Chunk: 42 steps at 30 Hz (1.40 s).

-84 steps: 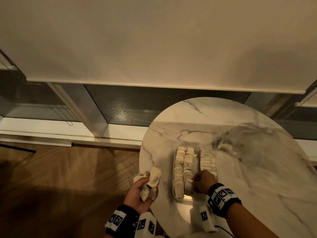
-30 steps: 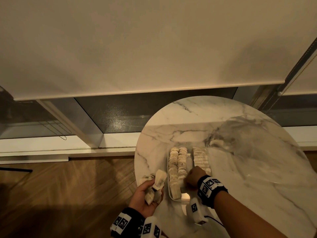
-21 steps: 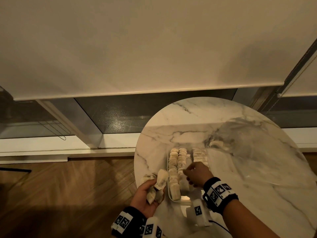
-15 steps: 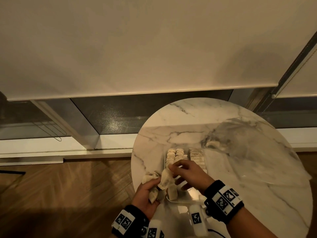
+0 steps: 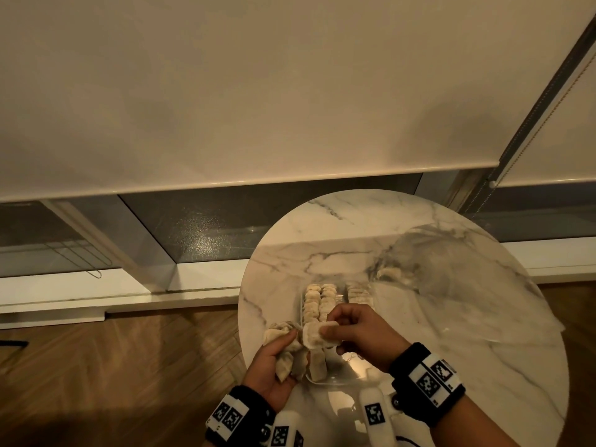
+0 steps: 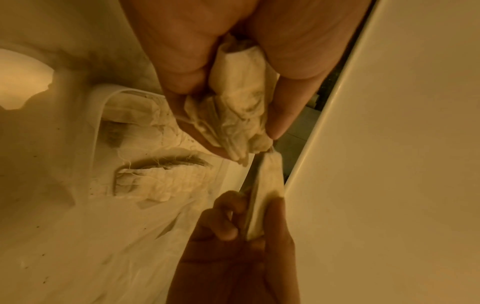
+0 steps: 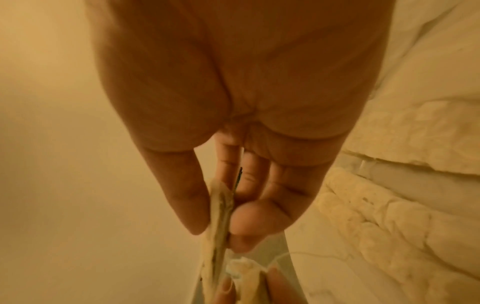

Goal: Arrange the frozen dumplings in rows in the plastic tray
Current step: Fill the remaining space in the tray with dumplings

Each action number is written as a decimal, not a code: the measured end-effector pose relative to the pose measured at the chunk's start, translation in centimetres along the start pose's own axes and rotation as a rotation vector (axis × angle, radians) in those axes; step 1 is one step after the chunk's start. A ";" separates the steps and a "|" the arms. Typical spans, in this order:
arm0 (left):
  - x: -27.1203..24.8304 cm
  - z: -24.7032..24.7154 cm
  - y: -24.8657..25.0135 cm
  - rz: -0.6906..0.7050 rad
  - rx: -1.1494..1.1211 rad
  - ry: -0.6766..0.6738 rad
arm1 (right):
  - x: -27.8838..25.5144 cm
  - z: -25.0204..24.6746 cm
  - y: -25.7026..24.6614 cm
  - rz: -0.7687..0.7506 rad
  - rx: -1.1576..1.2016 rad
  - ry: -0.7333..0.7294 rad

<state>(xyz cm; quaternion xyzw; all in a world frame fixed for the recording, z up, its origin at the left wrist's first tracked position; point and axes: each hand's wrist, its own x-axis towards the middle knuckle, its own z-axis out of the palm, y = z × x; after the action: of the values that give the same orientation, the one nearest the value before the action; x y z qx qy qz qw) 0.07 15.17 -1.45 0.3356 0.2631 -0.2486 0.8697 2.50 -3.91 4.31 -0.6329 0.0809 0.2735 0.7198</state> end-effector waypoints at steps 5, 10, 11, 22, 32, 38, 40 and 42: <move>0.6 -0.8 0.2 -0.041 -0.014 0.101 | -0.4 -0.6 -0.2 0.021 0.357 -0.026; 0.5 -1.1 0.5 -0.049 -0.049 0.137 | -0.8 -1.3 -0.8 -0.051 0.794 -0.103; 0.4 -1.0 0.5 -0.046 -0.058 0.142 | -0.8 -1.5 -1.0 -0.074 0.840 -0.127; -0.7 -0.2 0.5 -0.056 -0.086 0.165 | 1.0 -2.5 0.4 -0.043 0.416 0.241; -1.2 -1.3 0.5 -0.055 -0.098 0.211 | 3.1 -4.0 8.0 0.141 -0.753 0.212; -2.0 -1.2 0.8 -0.061 -0.137 0.220 | 4.6 -4.4 9.6 0.250 -0.931 0.053; -2.1 -1.5 0.9 -0.059 -0.145 0.229 | 5.3 -4.1 9.8 0.298 -0.921 0.029; -2.2 -1.6 0.9 -0.047 -0.149 0.230 | 5.8 -3.8 9.8 0.321 -0.910 0.032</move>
<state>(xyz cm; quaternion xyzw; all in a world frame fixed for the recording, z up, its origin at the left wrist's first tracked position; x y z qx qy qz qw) -1.45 17.45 -0.70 0.2899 0.3868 -0.2085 0.8502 3.38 -5.34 -7.57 -0.8673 0.0606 0.3790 0.3170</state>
